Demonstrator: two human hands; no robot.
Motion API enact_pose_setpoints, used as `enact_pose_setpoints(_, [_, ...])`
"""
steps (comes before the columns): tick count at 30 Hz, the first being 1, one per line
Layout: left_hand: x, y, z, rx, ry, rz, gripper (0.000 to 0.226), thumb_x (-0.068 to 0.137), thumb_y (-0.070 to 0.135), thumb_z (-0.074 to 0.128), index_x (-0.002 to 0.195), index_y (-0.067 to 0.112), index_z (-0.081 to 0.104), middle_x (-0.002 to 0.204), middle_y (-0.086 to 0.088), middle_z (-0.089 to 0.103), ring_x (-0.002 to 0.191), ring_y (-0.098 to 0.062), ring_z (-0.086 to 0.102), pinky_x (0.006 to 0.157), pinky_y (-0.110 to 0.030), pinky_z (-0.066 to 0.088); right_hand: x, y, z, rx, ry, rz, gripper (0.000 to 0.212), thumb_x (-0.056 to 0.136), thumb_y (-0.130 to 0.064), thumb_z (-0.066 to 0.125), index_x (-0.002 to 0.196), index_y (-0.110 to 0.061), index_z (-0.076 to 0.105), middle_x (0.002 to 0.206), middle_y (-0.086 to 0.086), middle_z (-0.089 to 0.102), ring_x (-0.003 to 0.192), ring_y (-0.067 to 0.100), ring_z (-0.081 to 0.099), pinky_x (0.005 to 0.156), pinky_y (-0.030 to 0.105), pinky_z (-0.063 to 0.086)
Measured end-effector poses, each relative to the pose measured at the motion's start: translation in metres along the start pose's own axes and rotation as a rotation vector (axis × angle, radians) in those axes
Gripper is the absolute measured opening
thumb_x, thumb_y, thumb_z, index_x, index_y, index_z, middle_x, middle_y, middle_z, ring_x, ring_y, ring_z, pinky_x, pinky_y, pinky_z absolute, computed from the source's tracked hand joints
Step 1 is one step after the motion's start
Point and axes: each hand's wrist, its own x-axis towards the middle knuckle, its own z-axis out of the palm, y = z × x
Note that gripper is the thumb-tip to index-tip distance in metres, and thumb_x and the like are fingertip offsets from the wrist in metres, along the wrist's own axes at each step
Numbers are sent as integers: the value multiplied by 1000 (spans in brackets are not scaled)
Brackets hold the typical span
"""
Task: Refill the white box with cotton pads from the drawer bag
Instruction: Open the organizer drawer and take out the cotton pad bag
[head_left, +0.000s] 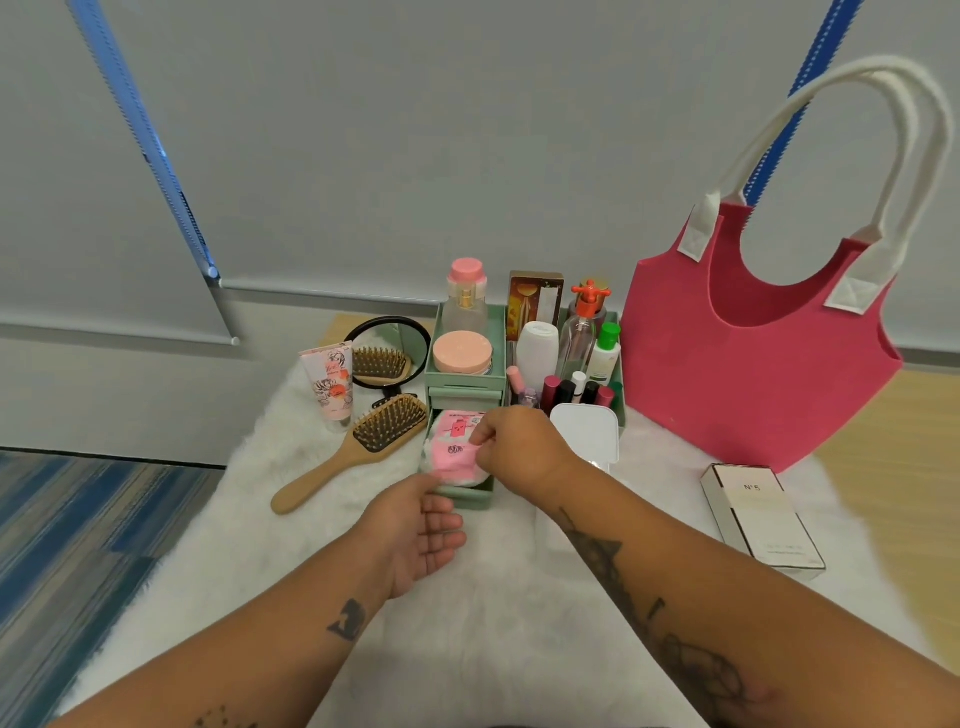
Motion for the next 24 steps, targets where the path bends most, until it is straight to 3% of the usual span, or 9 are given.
enact_pose_setpoints(4, [-4, 12, -9, -3, -98, -52, 67, 88, 59, 35, 83, -1, 65, 66, -16, 69, 64, -29, 64, 56, -30, 49, -14, -4, -7, 227, 38, 19, 21, 80, -2, 62, 96, -7, 74, 83, -5, 65, 86, 13, 61, 89, 28, 52])
enact_pose_setpoints(8, [-4, 21, -16, -95, -206, -58, 85, 82, 74, 33, 100, -3, 65, 83, -22, 71, 68, -31, 68, 58, -32, 57, -32, -3, -10, 321, 7, -7, 22, 80, -1, 59, 94, -10, 73, 76, -8, 64, 67, 2, 56, 65, 7, 46])
enact_pose_setpoints(10, [-8, 27, -18, -171, -271, -43, 67, 85, 63, 44, 107, 2, 64, 98, -23, 71, 72, -31, 69, 63, -35, 58, -42, -2, -9, 301, -16, -63, 24, 80, -1, 59, 94, -11, 75, 74, -12, 62, 62, -1, 53, 61, 4, 42])
enact_pose_setpoints(13, [-11, 33, -16, -124, -271, 57, 35, 90, 32, 56, 116, 8, 60, 104, -18, 70, 76, -29, 70, 61, -36, 59, -50, 0, -8, 290, -58, -149, 24, 79, -1, 59, 92, -14, 75, 82, 1, 69, 67, 6, 57, 68, 15, 50])
enact_pose_setpoints(16, [-13, 30, -14, -39, -246, 181, 34, 89, 15, 58, 121, 4, 56, 110, -20, 69, 87, -35, 70, 68, -41, 60, -50, 2, -11, 331, -60, -145, 20, 79, -5, 61, 90, -18, 72, 72, -1, 62, 67, 9, 54, 72, 24, 51])
enact_pose_setpoints(18, [-15, 25, -13, -35, -285, 253, 35, 88, 6, 57, 122, 6, 54, 114, -21, 67, 99, -39, 66, 77, -49, 57, -46, 3, -16, 361, 67, -117, 16, 83, -7, 62, 91, -18, 70, 70, -10, 55, 68, 7, 51, 75, 27, 50])
enact_pose_setpoints(21, [-18, 15, -14, -27, -275, 356, 39, 84, -3, 59, 120, 11, 55, 112, -16, 70, 99, -36, 67, 80, -48, 55, -42, 4, -26, 338, 252, -71, 29, 85, -11, 63, 112, -21, 61, 99, -9, 51, 94, 9, 48, 93, 31, 48])
enact_pose_setpoints(24, [-16, 4, -16, 40, -272, 433, 45, 81, -7, 62, 122, 8, 50, 112, -14, 70, 101, -33, 67, 80, -45, 54, -41, 6, -34, 362, 160, -51, 43, 84, -17, 66, 124, -28, 56, 119, -5, 45, 99, 10, 48, 96, 32, 49])
